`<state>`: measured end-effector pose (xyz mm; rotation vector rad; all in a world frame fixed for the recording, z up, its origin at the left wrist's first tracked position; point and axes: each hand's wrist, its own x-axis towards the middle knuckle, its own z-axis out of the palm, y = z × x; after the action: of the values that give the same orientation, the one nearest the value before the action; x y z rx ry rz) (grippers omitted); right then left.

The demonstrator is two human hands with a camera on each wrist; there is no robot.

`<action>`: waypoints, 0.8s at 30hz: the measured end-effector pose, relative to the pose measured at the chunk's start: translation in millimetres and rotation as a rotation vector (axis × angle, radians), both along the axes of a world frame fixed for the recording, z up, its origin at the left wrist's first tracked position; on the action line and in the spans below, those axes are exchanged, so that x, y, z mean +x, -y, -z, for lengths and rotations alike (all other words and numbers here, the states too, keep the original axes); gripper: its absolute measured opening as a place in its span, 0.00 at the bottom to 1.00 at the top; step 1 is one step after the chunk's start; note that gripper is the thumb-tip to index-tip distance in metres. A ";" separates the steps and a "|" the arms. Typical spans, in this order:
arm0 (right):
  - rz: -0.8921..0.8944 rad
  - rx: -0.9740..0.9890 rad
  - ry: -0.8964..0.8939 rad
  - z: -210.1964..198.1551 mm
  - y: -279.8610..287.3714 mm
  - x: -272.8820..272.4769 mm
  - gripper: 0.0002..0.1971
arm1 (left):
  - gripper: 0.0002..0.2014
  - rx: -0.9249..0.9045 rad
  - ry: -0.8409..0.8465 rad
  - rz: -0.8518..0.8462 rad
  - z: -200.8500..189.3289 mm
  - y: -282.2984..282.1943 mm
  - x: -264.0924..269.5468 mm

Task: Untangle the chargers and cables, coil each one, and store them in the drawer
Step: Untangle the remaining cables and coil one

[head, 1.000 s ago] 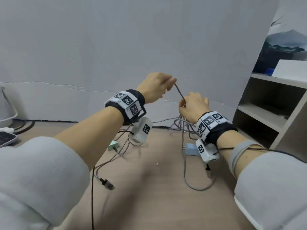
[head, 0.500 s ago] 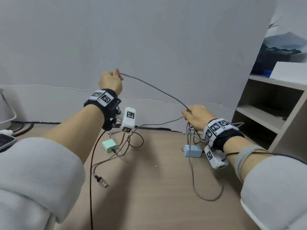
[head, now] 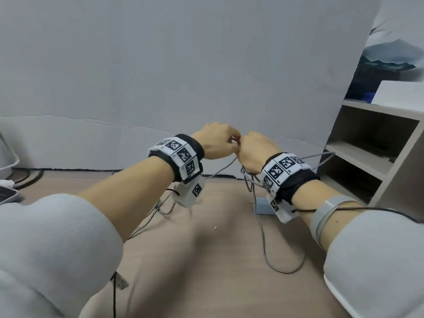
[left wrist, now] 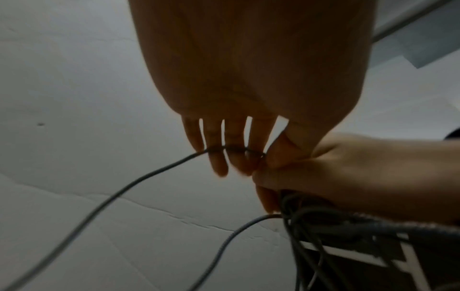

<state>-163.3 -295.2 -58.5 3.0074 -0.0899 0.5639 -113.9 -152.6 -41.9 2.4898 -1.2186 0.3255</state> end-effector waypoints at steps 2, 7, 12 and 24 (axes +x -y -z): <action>-0.017 0.013 0.024 -3.3 2.2 -3.3 0.18 | 0.13 -0.059 0.024 -0.001 -3.0 0.0 2.1; -0.175 0.165 0.136 -11.1 6.7 -10.0 0.13 | 0.17 -0.252 0.060 0.042 -18.2 -14.8 6.6; -0.158 0.276 0.111 -23.3 8.1 -6.9 0.13 | 0.16 -0.358 0.078 0.042 -23.4 -16.5 2.1; -0.041 0.429 -0.132 -7.5 39.9 -7.3 0.04 | 0.19 -0.733 0.058 -0.244 -30.1 -27.8 24.5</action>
<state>-170.6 -335.1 -50.9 3.4606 -0.1597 0.3880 -89.4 -124.9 -11.8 1.9759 -0.6364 0.7553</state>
